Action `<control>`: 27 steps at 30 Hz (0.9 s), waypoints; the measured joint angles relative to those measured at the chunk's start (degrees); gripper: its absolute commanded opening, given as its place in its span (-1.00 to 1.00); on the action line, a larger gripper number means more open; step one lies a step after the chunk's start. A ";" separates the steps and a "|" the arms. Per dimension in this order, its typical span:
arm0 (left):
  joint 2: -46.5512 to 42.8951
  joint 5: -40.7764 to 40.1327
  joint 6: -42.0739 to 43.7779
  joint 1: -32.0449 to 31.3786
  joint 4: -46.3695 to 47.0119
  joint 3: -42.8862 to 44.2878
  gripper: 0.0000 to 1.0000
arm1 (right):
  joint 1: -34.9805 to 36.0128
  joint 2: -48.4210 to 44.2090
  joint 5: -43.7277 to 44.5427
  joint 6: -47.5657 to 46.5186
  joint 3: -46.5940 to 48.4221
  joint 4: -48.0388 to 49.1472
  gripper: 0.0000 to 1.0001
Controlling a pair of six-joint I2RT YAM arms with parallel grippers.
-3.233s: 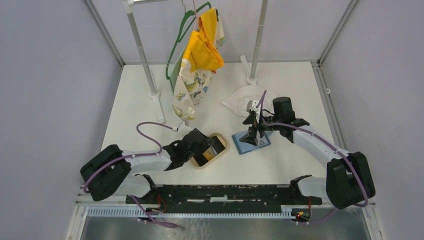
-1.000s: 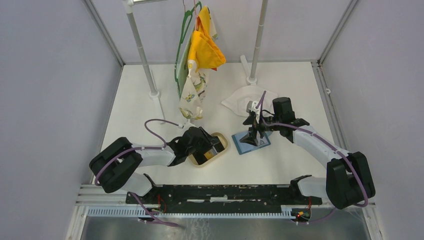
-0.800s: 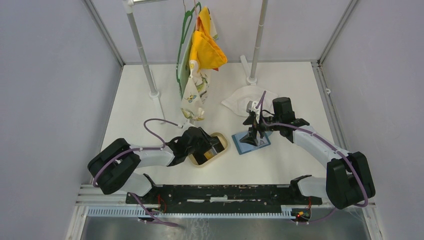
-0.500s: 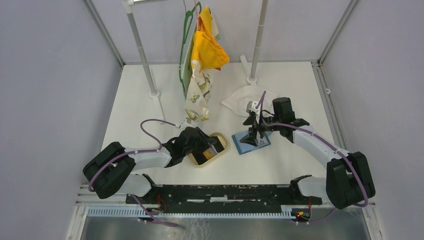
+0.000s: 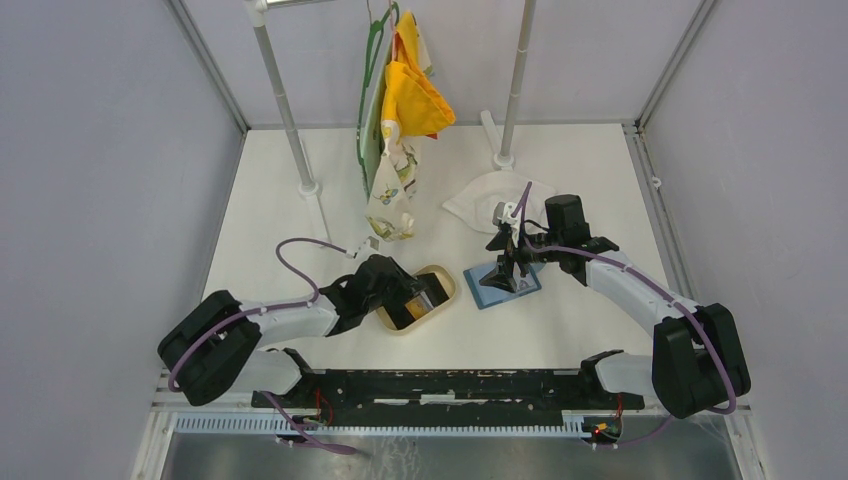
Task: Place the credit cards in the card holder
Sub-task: Pick up the credit card from the storage box.
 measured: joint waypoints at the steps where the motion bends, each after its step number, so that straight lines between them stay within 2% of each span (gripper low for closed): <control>1: -0.39 -0.22 0.04 0.00 -0.52 0.00 -0.42 | 0.00 0.00 -0.02 0.00 0.00 0.00 0.93; 7: -1.31 -1.22 0.13 0.11 -1.97 0.00 -0.55 | 0.00 0.00 -0.02 0.00 0.00 0.00 0.94; 18: -2.14 -2.10 0.92 0.15 -4.33 0.00 -0.96 | 0.00 0.00 -0.02 -0.02 0.00 0.00 0.94; 27: -4.52 -2.78 1.73 0.15 -6.08 0.00 -0.96 | 0.00 0.00 -0.02 -0.02 0.00 -0.04 0.94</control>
